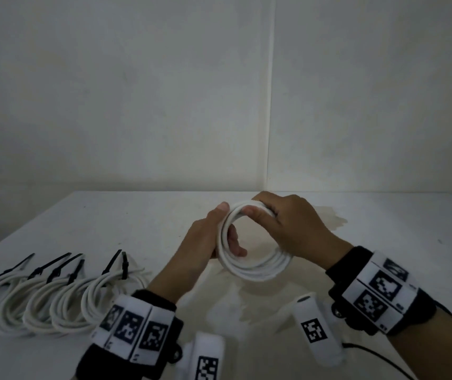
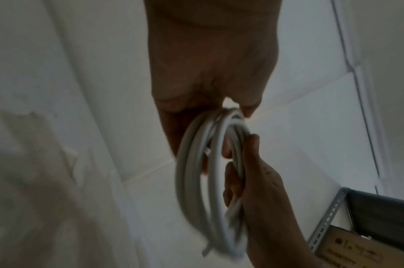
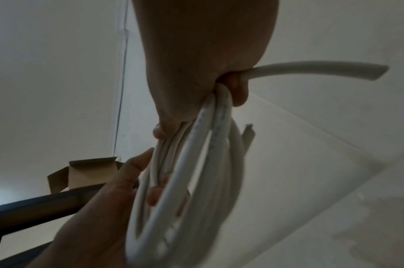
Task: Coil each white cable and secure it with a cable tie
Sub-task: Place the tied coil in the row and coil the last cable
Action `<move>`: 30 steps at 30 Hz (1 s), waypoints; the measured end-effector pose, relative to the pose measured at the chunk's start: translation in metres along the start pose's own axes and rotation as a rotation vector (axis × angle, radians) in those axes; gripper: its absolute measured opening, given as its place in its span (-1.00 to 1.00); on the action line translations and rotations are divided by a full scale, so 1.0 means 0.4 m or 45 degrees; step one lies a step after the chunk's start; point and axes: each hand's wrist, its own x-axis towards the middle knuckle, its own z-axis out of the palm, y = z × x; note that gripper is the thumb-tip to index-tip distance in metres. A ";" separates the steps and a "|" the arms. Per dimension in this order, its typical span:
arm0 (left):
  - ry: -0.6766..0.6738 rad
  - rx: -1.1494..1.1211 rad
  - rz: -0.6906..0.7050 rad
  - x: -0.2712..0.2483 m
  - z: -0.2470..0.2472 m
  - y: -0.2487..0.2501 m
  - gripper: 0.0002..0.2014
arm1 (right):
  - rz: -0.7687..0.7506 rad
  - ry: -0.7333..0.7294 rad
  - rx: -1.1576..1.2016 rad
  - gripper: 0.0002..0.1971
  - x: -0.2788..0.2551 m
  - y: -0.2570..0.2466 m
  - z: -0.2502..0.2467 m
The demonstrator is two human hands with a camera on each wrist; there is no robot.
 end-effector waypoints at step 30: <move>0.086 -0.175 0.033 -0.027 0.028 0.022 -0.57 | 0.195 0.154 0.751 -0.53 -0.022 -0.031 0.015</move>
